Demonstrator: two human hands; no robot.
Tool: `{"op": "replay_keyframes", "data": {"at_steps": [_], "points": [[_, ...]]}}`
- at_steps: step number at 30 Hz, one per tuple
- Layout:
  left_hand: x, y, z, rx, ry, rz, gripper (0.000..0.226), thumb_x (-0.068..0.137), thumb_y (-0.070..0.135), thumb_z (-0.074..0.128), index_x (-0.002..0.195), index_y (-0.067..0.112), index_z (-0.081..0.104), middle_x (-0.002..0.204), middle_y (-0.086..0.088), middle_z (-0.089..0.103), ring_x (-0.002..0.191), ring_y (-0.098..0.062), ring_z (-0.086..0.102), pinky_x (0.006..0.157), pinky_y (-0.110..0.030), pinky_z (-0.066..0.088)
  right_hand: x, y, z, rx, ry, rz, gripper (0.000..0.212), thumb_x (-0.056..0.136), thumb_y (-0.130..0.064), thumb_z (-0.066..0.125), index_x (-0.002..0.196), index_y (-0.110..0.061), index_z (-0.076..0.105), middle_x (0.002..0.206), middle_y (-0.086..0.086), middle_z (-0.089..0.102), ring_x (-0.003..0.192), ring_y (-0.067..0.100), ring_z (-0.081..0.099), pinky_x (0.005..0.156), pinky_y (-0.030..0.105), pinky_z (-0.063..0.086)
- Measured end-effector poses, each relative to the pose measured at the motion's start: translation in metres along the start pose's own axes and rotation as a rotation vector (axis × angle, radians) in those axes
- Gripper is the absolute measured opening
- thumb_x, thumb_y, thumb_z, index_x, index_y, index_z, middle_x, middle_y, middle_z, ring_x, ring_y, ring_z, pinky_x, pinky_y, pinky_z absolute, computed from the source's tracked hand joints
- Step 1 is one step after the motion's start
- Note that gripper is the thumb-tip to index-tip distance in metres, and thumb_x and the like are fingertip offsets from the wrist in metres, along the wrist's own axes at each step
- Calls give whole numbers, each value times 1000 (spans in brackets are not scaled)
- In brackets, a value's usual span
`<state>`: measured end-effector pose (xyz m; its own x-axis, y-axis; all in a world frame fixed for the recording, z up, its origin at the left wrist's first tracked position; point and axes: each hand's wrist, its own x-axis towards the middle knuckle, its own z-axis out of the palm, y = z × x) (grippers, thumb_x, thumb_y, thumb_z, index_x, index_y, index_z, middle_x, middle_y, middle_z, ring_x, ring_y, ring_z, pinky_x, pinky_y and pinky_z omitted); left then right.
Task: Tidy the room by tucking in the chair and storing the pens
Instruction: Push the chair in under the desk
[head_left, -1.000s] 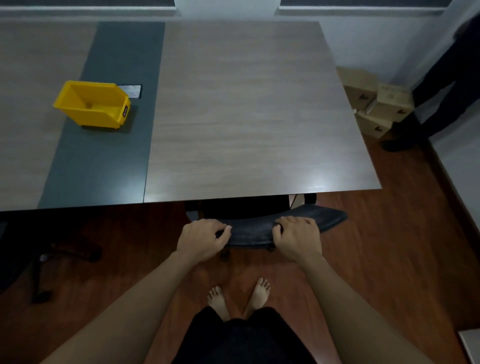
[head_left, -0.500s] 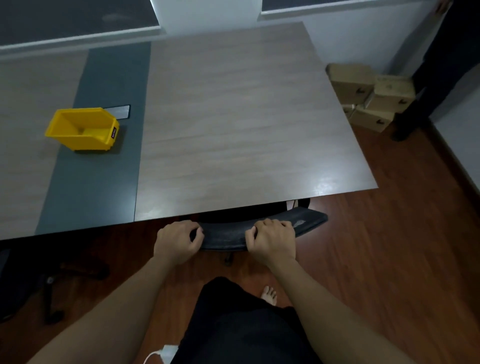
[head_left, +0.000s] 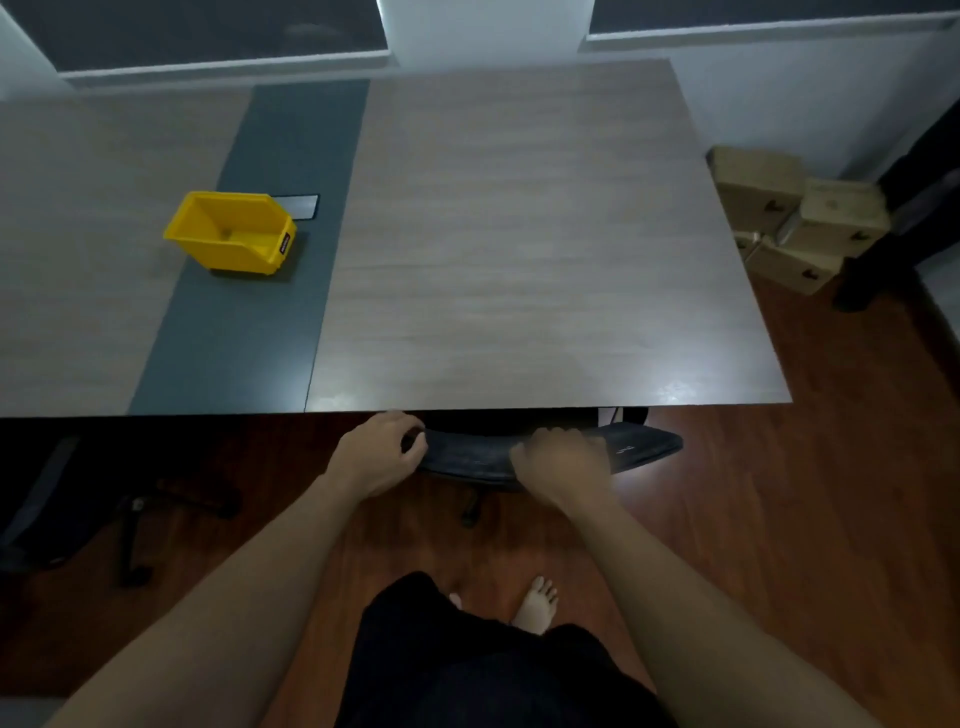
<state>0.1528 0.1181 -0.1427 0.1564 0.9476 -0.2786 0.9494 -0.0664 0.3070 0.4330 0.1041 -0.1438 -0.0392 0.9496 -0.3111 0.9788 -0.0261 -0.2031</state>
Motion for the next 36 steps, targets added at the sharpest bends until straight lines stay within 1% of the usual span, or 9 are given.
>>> {"op": "replay_keyframes", "data": {"at_steps": [3,7,11,14,18,20,24,28,36], "points": [[-23,-24,-13,-91,104,-60,55,101,62,43,142,31,63,139,11,65,127,-14,61,103,-38,54,11,-15,-21,68,-65,-39,75,94,-73,33,135,-18,65,124,8,72,116,32,65,98,49,50],[-65,-78,-31,-195,178,-183,66,99,74,39,149,35,56,151,11,59,140,-13,55,115,-40,49,19,-63,-35,81,-76,-138,79,96,-78,36,137,-17,63,127,8,71,112,31,66,94,46,56],[-126,-143,-43,-264,236,-299,73,97,82,34,151,37,53,153,11,58,143,-13,53,115,-48,50,17,-137,-33,91,-106,-246,81,98,-78,37,149,-18,55,140,6,66,121,29,65,95,43,57],[-175,-190,-55,-302,316,-370,69,99,78,36,150,35,55,149,11,60,138,-11,56,113,-44,51,8,-201,-26,70,-140,-337,80,100,-75,38,149,-14,55,141,9,65,125,31,63,100,46,55],[-237,-250,-71,-347,409,-447,66,102,73,39,151,31,55,149,9,60,137,-12,56,112,-39,50,-8,-291,-14,13,-149,-428,77,98,-78,37,135,-15,61,127,9,70,111,29,67,95,47,57],[-265,-285,-75,-371,440,-495,66,101,74,38,151,33,55,150,10,60,138,-12,55,112,-38,50,-14,-337,-5,3,-146,-483,80,96,-80,35,135,-15,62,125,7,71,109,28,68,93,46,58],[-319,-356,-80,-410,479,-601,64,102,73,40,151,34,55,154,9,57,144,-13,51,114,-33,45,-28,-428,15,-18,-160,-579,84,96,-80,35,146,-16,58,133,5,69,117,26,67,96,45,57],[-365,-402,-80,-472,534,-690,55,106,60,49,150,28,57,150,6,59,137,-13,55,104,-28,42,-43,-508,42,-27,-197,-679,82,98,-78,36,151,-19,53,144,5,64,127,25,63,102,45,54],[-412,-476,-81,-558,557,-772,61,103,68,47,147,28,60,142,8,63,128,-10,60,105,-29,48,-66,-634,79,-67,-230,-857,74,99,-75,38,149,-23,53,142,2,64,128,22,61,99,45,55]]}}
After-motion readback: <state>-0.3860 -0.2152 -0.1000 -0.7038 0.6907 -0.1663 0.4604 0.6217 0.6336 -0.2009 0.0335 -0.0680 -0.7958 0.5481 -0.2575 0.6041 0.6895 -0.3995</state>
